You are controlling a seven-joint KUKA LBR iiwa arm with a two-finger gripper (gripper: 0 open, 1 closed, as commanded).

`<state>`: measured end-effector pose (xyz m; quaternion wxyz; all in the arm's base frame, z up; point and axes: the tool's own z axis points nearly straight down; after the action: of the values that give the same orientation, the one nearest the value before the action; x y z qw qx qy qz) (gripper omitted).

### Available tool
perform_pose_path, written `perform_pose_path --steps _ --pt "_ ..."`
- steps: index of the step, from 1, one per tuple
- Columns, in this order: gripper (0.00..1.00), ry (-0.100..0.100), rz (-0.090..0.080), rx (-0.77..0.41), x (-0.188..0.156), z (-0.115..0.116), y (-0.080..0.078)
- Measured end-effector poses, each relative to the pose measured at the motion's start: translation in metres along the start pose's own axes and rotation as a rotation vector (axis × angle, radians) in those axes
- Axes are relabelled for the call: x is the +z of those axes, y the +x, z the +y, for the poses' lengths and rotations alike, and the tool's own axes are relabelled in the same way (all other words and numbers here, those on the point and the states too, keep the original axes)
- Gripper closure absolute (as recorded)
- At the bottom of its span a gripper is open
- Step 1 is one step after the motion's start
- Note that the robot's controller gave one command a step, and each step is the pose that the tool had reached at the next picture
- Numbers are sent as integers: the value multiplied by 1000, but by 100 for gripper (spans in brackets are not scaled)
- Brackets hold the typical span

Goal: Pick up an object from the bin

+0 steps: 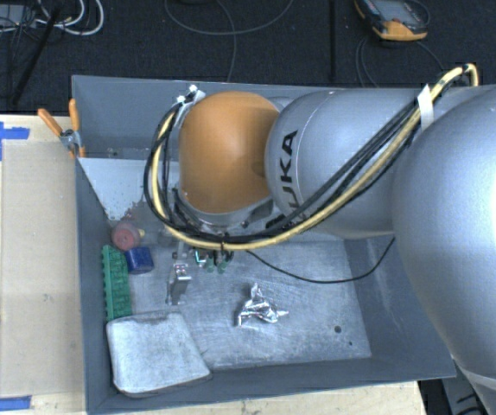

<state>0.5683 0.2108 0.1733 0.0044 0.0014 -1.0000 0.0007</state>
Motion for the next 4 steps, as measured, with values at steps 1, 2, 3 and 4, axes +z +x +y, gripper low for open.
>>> perform_pose_path --steps 1,2,3,4 --pt "0 -1 -8 -342 70 21 -21" --pt "0 -5 -14 -499 93 30 -55" --pt "100 -2 -12 -493 94 27 -55" --pt "100 -1 -19 -484 4 22 -54"
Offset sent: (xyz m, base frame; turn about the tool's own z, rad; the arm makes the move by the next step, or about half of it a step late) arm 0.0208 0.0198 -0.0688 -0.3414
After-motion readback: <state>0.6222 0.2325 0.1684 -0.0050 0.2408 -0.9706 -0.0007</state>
